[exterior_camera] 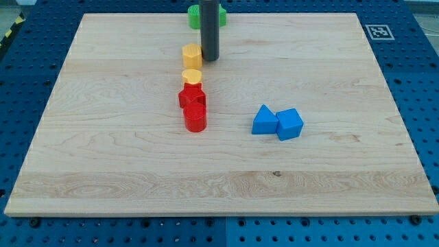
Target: Slide the yellow hexagon into the top of the yellow heart
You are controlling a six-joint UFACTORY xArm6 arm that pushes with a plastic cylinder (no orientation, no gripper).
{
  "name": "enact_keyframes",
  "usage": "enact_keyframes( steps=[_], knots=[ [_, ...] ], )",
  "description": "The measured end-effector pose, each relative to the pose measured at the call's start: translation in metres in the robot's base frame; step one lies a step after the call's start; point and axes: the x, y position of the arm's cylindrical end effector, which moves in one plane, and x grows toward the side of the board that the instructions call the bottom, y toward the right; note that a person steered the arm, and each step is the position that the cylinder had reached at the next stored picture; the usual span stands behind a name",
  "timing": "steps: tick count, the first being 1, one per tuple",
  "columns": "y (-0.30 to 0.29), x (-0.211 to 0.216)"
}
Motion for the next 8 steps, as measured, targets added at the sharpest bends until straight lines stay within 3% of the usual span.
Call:
enact_keyframes(
  steps=[1,2,3,4,7,8],
  knots=[
    [0.000,-0.006],
    [0.001,-0.047],
    [-0.026,-0.058],
    [-0.054,-0.057],
    [-0.041,-0.021],
    [-0.041,-0.047]
  ],
)
